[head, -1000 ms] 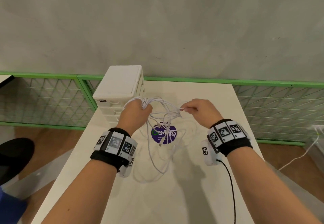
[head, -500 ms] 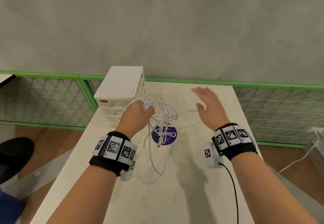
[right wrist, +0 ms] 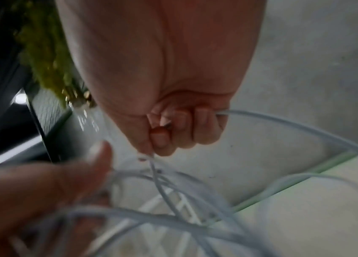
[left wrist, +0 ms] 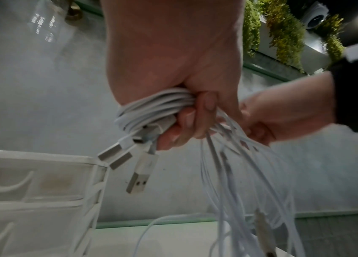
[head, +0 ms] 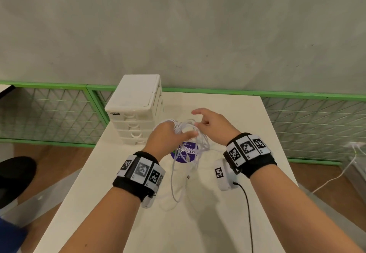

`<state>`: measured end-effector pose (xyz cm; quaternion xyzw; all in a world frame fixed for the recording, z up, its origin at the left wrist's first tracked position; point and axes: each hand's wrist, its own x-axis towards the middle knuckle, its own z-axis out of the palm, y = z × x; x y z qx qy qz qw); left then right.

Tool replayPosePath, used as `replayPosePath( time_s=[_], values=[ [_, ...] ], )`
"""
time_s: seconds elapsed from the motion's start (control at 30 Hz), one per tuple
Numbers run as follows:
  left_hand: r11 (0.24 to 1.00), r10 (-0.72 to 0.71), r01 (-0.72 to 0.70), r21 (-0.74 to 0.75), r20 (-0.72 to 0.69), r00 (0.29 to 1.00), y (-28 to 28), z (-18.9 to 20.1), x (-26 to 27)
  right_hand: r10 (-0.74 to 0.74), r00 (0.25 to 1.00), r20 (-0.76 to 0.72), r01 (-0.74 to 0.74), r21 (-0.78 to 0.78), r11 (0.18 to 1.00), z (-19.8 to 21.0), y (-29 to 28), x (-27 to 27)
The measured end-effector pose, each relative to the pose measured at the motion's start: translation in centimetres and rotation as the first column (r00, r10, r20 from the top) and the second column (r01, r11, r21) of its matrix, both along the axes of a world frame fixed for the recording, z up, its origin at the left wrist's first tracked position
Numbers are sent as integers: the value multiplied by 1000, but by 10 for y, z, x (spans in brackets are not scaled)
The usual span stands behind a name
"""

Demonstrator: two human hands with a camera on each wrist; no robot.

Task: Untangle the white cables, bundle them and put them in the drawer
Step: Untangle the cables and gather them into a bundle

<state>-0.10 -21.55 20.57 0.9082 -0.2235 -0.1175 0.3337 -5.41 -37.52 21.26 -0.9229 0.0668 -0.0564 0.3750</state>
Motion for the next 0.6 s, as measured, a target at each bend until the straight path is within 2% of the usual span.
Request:
replayPosePath(
  time_s=[0.07, 0.2, 0.27, 0.37, 0.43, 0.5, 0.53, 0.57, 0.6],
  values=[
    [995, -47, 48, 92, -9, 999, -10, -5, -5, 16, 995, 100, -30, 145, 989, 11, 8, -1],
    [965, -73, 68, 253, 10, 997, -18, -13, -4, 3, 938, 347, -93, 242, 966, 34, 16, -6],
    [947, -66, 56, 315, 20, 998, -11, -21, 1, -110, 863, 493, -58, 314, 948, 49, 7, -9],
    [934, 33, -16, 356, -43, 999, 11, -39, 13, -347, 692, 633, 27, 457, 889, 65, -22, -15],
    [941, 99, -57, 334, -109, 989, 26, -49, 23, -475, 606, 638, 112, 523, 845, 67, -44, -21],
    [950, 144, -101, 297, -127, 981, 37, -55, 31, -568, 574, 589, 252, 533, 808, 60, -61, -25],
    [954, 157, -119, 274, -118, 981, 41, -53, 34, -600, 592, 538, 359, 490, 794, 54, -68, -26],
    [958, 165, -136, 252, -98, 981, 43, -51, 35, -620, 646, 445, 481, 393, 784, 44, -75, -24],
    [963, 160, -143, 229, -61, 985, 43, -47, 34, -622, 728, 290, 582, 219, 783, 32, -81, -22]
  ],
)
